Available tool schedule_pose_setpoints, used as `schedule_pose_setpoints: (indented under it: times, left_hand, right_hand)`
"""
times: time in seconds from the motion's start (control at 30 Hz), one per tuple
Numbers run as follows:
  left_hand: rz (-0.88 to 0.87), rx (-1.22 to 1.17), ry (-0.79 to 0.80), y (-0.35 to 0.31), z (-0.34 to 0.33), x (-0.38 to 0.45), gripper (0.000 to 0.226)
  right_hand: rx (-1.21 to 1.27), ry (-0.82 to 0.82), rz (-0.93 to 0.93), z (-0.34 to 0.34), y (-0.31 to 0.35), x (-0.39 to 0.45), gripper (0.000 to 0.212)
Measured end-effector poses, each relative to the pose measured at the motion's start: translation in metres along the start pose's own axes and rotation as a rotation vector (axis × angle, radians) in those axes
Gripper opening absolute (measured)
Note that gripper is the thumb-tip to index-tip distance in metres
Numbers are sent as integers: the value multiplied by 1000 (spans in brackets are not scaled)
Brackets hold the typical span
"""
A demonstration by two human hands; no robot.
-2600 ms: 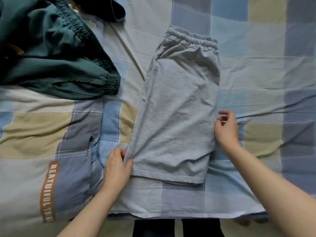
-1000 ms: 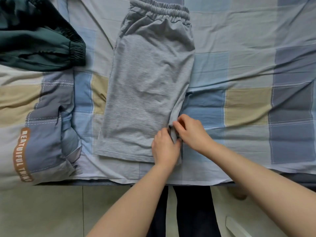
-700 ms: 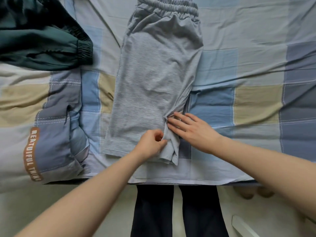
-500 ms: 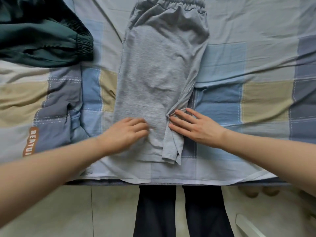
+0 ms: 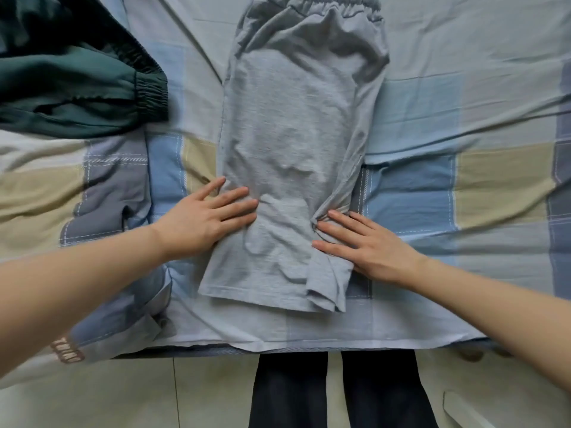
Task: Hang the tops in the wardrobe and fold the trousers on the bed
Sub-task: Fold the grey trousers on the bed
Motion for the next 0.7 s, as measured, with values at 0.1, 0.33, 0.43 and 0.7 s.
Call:
schedule_pose_setpoints:
  times: [0.1, 0.33, 0.43, 0.7]
  left_hand:
    - [135, -391, 75, 2, -4, -1, 48]
    - [967, -1793, 53, 66, -25, -3, 17]
    - [1163, -1743, 95, 65, -45, -6, 39]
    - [1101, -944, -272, 65, -18, -35, 45]
  right_hand:
    - [271, 162, 18, 12, -6, -9, 47]
    - [1690, -268, -1069, 33, -88, -21, 31]
    - [1628, -290, -1196, 31, -99, -18, 30]
    - [602, -497, -945, 78, -102, -28, 32]
Point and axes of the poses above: each hand's wrist, its own x-axis towards the middle knuckle, its own z-axis out of the back of the hand, y = z × x, the point moved 8 cm from there along x, towards the middle knuckle, and after that the axes turned 10 degrees about x, right-handed, at the moved point
